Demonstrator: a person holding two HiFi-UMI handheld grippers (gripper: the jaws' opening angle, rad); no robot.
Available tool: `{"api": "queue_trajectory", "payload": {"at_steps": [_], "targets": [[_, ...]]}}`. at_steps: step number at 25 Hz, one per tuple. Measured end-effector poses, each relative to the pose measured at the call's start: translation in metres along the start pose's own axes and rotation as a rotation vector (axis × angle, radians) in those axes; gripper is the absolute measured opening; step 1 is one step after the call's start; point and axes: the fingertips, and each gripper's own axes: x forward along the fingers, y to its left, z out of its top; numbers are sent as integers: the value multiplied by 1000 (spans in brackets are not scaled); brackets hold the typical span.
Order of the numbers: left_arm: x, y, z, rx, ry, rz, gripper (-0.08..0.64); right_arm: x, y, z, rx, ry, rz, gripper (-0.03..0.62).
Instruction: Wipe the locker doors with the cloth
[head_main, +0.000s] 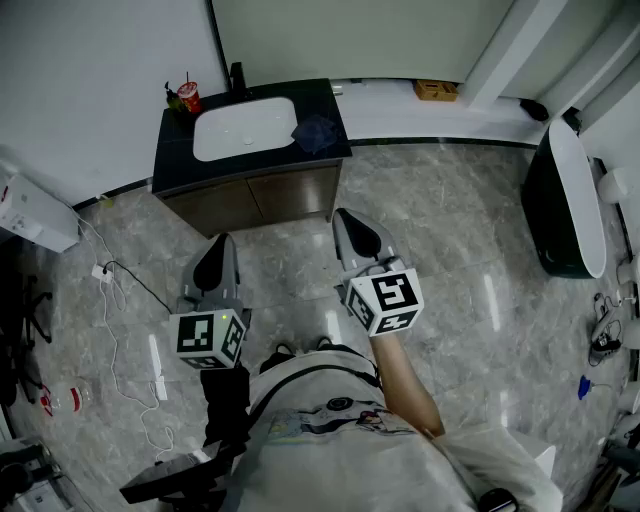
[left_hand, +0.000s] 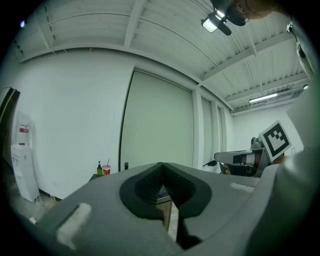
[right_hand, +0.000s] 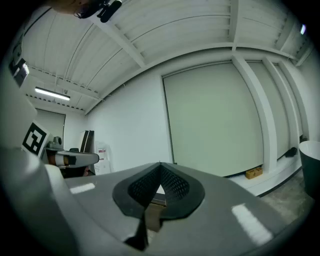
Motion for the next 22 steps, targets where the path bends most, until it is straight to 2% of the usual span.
{"api": "queue_trajectory", "payload": {"at_steps": [13,22], "targets": [[-11,33,1,-10,1,9,0,16,24,-2,-3,5,10,3],[-17,58,-16,-33,36,-27,0,29,32,-18,15,46,-26,5]]}}
